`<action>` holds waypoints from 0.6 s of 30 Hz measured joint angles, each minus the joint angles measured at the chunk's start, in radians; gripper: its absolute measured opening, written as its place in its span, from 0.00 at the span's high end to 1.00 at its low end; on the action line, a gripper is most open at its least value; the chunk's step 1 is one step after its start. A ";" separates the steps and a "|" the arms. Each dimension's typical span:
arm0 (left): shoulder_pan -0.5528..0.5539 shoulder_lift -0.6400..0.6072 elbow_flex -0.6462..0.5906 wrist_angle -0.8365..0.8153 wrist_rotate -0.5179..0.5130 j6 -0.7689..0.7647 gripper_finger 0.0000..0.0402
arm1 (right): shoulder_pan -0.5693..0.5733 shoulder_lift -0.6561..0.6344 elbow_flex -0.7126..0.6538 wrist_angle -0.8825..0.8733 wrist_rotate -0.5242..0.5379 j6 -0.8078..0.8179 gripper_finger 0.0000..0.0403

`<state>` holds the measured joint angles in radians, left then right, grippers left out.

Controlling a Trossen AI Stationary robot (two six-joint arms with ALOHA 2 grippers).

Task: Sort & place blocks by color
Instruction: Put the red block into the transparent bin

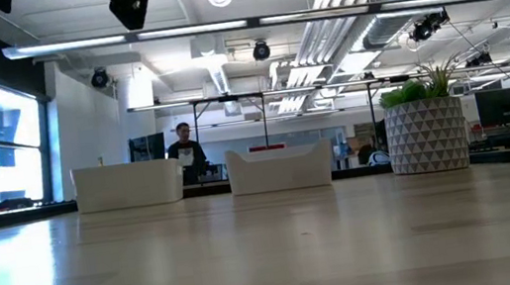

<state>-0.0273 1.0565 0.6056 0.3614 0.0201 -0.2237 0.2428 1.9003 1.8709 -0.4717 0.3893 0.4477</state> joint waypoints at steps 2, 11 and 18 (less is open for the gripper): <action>0.001 0.000 0.000 0.002 -0.002 0.000 0.44 | 0.000 0.000 0.000 -0.005 0.013 0.000 0.77; 0.000 0.000 0.000 -0.001 0.002 0.006 0.63 | -0.001 0.000 0.000 -0.003 0.021 -0.003 0.77; -0.001 0.000 -0.001 -0.005 0.015 0.027 0.74 | -0.008 -0.001 0.000 -0.007 -0.025 -0.060 0.70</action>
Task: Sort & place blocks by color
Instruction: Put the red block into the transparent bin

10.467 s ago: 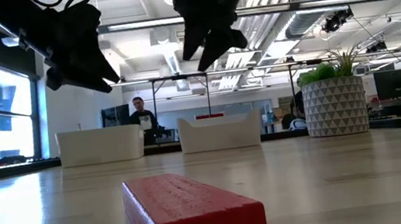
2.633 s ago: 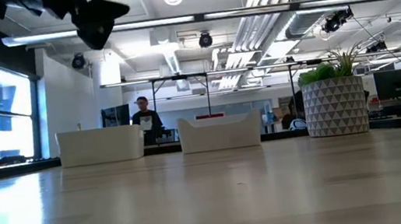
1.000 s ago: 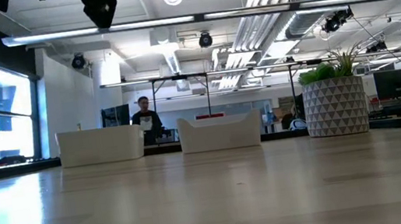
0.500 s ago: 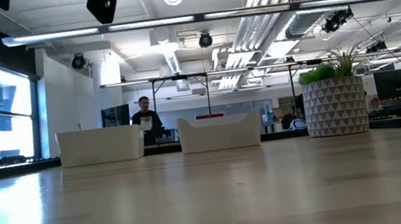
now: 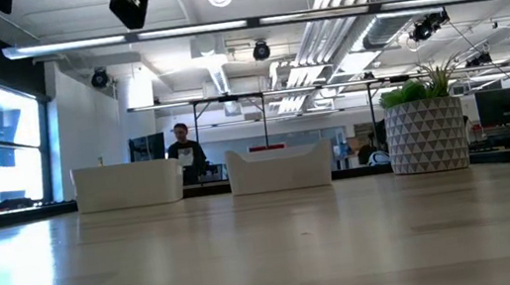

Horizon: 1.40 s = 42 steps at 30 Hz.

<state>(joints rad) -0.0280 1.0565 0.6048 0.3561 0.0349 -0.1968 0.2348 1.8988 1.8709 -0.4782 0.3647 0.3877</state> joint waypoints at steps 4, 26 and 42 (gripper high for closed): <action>-0.013 0.001 0.000 0.000 0.002 -0.014 0.74 | 0.001 0.000 0.000 0.002 0.008 -0.025 0.59; -0.325 -0.001 0.000 -0.422 -0.021 -0.348 0.74 | 0.001 -0.014 0.000 -0.015 -0.087 -0.030 0.45; -0.707 -0.001 0.000 -0.696 -0.015 -0.952 0.73 | 0.001 -0.014 0.000 -0.040 -0.085 -0.030 0.45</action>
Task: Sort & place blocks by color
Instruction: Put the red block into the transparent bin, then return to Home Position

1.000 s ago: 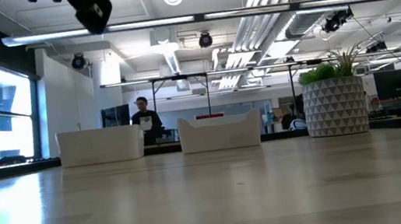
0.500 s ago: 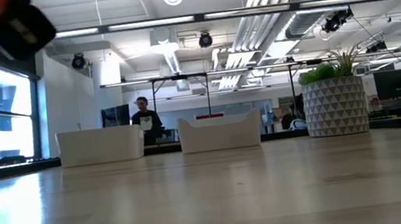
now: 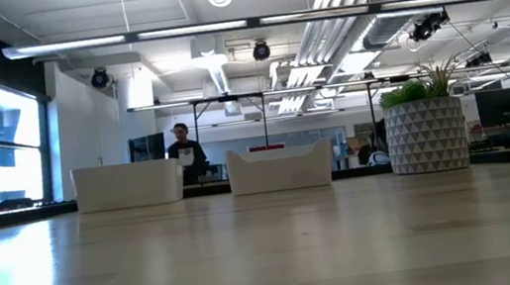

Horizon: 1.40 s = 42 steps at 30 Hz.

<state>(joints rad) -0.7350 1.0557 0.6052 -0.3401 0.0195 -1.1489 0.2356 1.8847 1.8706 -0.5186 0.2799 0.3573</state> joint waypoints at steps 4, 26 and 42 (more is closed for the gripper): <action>-0.071 0.000 0.000 -0.015 0.000 -0.092 0.72 | -0.005 0.000 0.000 0.000 0.007 0.000 0.45; -0.165 0.003 0.000 -0.014 0.002 -0.222 0.51 | -0.033 0.000 0.000 0.000 0.008 0.000 0.45; 0.090 -0.004 0.001 0.356 -0.031 0.370 0.49 | -0.025 -0.077 0.000 -0.111 -0.033 -0.118 0.45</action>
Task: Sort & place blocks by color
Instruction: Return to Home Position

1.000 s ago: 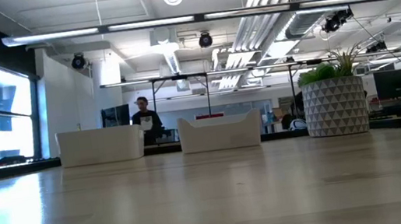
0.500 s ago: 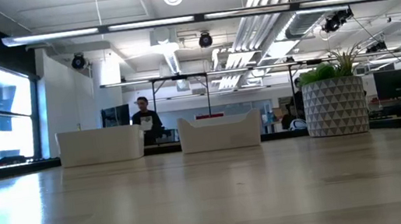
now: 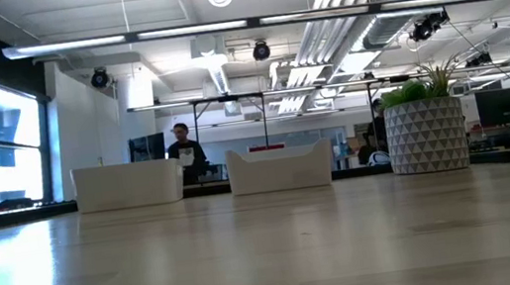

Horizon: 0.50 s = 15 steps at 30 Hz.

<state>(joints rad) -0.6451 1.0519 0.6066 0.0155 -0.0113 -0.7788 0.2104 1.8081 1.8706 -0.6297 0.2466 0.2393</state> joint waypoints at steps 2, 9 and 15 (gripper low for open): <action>0.067 -0.007 0.000 0.057 0.056 0.073 0.49 | 0.003 -0.011 0.000 -0.027 0.011 -0.017 0.45; 0.306 -0.072 0.001 0.110 0.154 0.262 0.49 | 0.005 -0.030 0.000 -0.133 0.031 -0.081 0.45; 0.423 -0.235 0.000 0.021 0.155 0.391 0.49 | -0.008 -0.032 -0.025 -0.271 0.142 -0.025 0.45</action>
<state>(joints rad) -0.2220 0.8172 0.6067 0.0366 0.1436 -0.3875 0.2020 1.7763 1.8457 -0.9006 0.3888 0.2144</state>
